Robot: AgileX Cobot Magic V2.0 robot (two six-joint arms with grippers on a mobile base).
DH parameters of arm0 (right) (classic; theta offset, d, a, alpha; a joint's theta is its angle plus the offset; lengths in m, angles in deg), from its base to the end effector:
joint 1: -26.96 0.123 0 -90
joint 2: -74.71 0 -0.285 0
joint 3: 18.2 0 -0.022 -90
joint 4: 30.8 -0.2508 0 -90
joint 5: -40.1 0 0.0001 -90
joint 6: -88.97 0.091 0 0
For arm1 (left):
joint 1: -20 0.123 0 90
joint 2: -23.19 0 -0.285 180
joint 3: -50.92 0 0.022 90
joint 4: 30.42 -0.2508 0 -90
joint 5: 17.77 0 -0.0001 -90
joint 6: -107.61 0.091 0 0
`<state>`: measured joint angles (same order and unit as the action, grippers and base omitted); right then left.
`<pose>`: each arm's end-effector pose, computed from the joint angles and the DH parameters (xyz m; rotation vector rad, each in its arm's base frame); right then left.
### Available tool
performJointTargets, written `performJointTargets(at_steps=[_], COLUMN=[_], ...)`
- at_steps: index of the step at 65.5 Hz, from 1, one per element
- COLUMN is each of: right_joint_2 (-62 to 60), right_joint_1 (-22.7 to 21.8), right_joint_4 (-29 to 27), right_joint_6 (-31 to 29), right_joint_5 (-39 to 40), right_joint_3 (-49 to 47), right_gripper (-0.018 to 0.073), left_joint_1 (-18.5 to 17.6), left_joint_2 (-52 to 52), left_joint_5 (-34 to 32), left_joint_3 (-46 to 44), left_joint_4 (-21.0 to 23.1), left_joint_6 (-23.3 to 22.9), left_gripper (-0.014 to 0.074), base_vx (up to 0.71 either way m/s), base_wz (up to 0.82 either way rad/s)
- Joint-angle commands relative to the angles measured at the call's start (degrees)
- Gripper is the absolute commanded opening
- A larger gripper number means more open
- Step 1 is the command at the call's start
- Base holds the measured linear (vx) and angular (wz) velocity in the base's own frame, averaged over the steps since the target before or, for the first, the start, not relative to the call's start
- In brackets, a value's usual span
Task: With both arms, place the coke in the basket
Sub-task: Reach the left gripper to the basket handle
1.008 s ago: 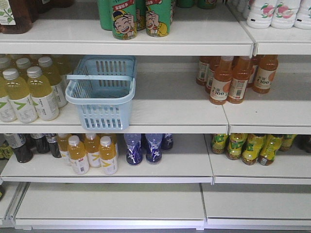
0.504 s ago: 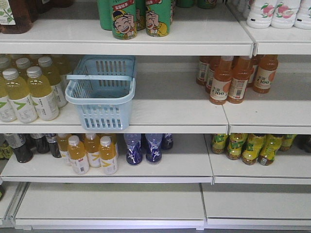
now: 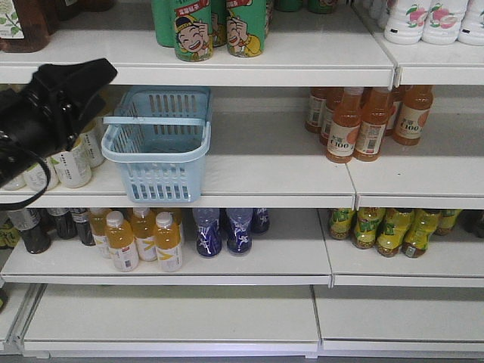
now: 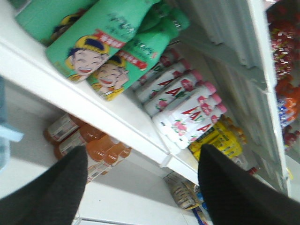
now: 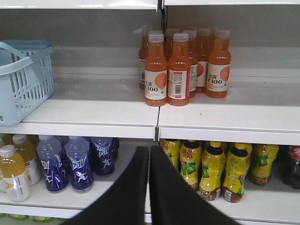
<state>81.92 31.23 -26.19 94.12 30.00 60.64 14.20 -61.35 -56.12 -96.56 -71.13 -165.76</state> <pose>0.0563 0.0029 0.1882 -0.0429 1.6773 0.0524 0.2841 -0.0658 0.3178 -0.3970 1.5885 -1.2049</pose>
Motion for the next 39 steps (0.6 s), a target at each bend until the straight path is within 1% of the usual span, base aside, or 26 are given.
performJointTargets(at_steps=[1,7,11,19,22,25,29,31,39], right_joint_2=[-1.1,-1.1,-1.1,-1.1,-1.1,-1.1,-1.1,-1.1,-1.1], right_joint_1=[-0.3,-0.3,-0.3,-0.3,-0.3,-0.3,-0.3,-0.3,-0.3], right_joint_4=[0.6,0.6,0.6,0.6,0.6,0.6,0.6,0.6,0.6], right_joint_6=[-0.4,-0.4,-0.4,-0.4,-0.4,-0.4,-0.4,-0.4,-0.4], right_joint_5=[4.1,4.1,4.1,4.1,4.1,4.1,4.1,4.1,4.1], right_joint_3=[0.6,0.6,0.6,0.6,0.6,0.6,0.6,0.6,0.6], right_gripper=[-0.0005,-0.0005,-0.0005,-0.0005,-0.0005,-0.0005,-0.0005,-0.0005,-0.0005], left_joint_1=[-0.1,-0.1,-0.1,-0.1,-0.1,-0.1,-0.1,-0.1,-0.1], left_joint_2=[-4.0,-9.9,-13.5,-21.0,-23.9,-26.2,-28.2,-29.3,-32.3], left_joint_5=[-3.1,-4.6,-8.4,-18.6,-21.2,-23.0,-24.1,-24.1,-23.1], left_joint_3=[-1.6,-1.6,-1.6,-1.7,-2.4,-3.8,-5.9,-7.3,-12.3], left_joint_4=[6.6,11.5,14.3,21.2,22.8,23.1,22.4,22.0,20.9], left_joint_6=[-0.3,-0.2,-0.2,-0.2,-0.3,-0.8,-1.6,-2.2,-2.3], left_gripper=[0.0544,0.0544,0.0544,0.0544,0.0544,0.0544,0.0544,0.0544,0.0544], base_vx=[0.00,0.00,0.00,0.00,0.00,0.00,0.00,0.00,0.00], base_wz=[0.00,0.00,0.00,0.00,0.00,0.00,0.00,0.00,0.00])
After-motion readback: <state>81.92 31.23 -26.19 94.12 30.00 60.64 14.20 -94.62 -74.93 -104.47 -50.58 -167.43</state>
